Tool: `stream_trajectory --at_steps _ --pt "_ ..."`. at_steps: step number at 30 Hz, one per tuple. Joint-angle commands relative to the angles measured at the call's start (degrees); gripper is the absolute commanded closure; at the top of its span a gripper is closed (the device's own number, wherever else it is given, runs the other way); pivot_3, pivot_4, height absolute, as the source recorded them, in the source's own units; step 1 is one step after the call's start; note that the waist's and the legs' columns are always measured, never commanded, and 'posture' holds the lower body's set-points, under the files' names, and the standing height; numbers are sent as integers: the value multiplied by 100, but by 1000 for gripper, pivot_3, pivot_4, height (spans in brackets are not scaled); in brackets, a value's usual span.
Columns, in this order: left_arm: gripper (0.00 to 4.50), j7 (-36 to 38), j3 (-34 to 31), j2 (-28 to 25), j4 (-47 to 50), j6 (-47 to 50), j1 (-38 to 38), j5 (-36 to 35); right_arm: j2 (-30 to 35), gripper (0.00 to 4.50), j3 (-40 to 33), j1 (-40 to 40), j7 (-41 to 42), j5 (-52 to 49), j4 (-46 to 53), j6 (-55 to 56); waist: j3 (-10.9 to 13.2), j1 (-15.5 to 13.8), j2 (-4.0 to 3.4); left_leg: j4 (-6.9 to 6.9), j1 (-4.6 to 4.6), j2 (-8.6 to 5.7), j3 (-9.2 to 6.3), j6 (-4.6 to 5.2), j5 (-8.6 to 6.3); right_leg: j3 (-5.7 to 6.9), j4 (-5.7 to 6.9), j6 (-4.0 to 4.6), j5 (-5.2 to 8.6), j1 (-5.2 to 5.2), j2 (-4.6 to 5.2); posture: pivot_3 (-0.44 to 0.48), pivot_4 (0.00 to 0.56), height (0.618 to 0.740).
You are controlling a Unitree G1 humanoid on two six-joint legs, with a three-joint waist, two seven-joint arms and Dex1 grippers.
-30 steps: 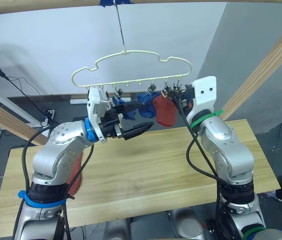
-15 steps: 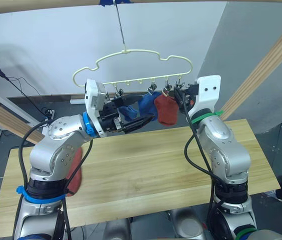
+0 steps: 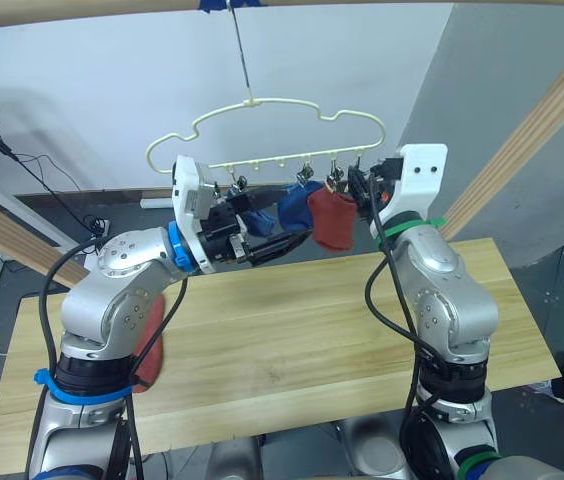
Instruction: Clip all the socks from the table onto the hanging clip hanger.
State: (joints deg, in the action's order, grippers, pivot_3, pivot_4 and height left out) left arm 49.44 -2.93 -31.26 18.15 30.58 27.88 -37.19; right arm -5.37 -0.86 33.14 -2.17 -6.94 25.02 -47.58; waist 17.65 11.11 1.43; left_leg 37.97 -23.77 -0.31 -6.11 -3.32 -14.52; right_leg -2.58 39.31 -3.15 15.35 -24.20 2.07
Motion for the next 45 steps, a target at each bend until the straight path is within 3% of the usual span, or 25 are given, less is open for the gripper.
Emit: stream_trajectory --at_steps 1,45 --pt "438 45 3 -19 226 -60 59 -51 -124 1987 70 155 -145 -29 292 25 0 -1 0 0 0 0 0 0 0 0 2 0 0 -1 0 -260 251 740" --pt "438 139 119 45 123 -145 34 51 -243 1987 320 -2 -426 112 342 -47 -1 2 -1 3 1 0 -1 -2 5 -1 17 0 0 -5 0 -269 246 740"
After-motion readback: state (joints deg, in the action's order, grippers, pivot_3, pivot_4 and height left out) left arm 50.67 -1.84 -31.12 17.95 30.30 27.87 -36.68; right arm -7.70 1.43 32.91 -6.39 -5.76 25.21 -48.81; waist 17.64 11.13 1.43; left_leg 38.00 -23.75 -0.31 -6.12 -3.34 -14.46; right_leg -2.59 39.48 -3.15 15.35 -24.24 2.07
